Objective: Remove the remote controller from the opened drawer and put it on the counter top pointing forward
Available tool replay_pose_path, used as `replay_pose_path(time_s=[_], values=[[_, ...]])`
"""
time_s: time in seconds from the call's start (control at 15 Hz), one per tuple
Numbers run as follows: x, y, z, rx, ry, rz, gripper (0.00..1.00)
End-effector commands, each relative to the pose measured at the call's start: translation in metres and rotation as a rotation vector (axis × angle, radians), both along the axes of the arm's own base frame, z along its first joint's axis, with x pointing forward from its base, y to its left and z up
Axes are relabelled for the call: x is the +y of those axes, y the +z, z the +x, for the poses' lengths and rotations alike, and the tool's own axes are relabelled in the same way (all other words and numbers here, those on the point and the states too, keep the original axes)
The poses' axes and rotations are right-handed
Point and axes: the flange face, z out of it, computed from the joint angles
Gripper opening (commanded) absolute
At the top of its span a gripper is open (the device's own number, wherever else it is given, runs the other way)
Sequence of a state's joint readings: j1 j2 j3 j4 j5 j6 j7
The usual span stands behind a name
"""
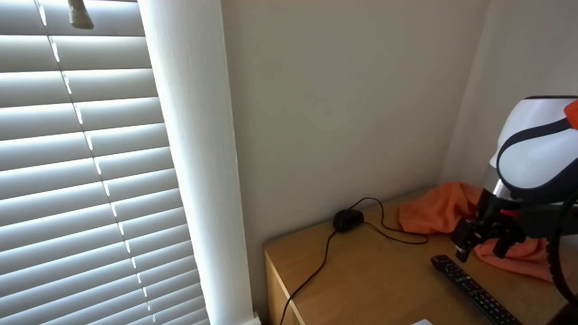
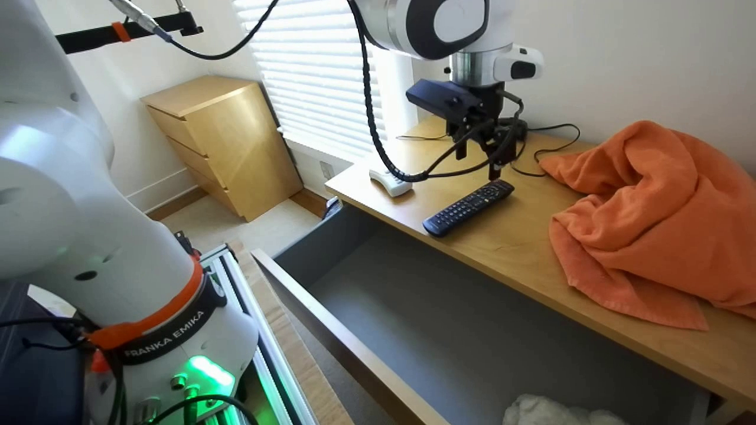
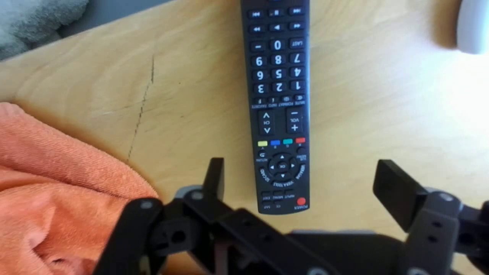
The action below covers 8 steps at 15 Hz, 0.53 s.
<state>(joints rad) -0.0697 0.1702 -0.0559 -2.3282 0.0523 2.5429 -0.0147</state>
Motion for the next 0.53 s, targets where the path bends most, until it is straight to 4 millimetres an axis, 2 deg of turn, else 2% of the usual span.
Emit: replay_pose_path(time_s=[0.0,0.13,0.27,0.33,0.47], values=[[-0.001,0.049,-0.043,-0.06,-0.098,0.01,1.0],[-0.002,0.07,-0.059,-0.095,-0.123,0.006,1.0],[-0.006,0.078,-0.074,-0.127,-0.145,0.007,1.0],[-0.003,0.072,-0.046,-0.112,-0.112,0.009,1.0],[-0.004,0.08,-0.051,-0.127,-0.114,0.009,1.0]])
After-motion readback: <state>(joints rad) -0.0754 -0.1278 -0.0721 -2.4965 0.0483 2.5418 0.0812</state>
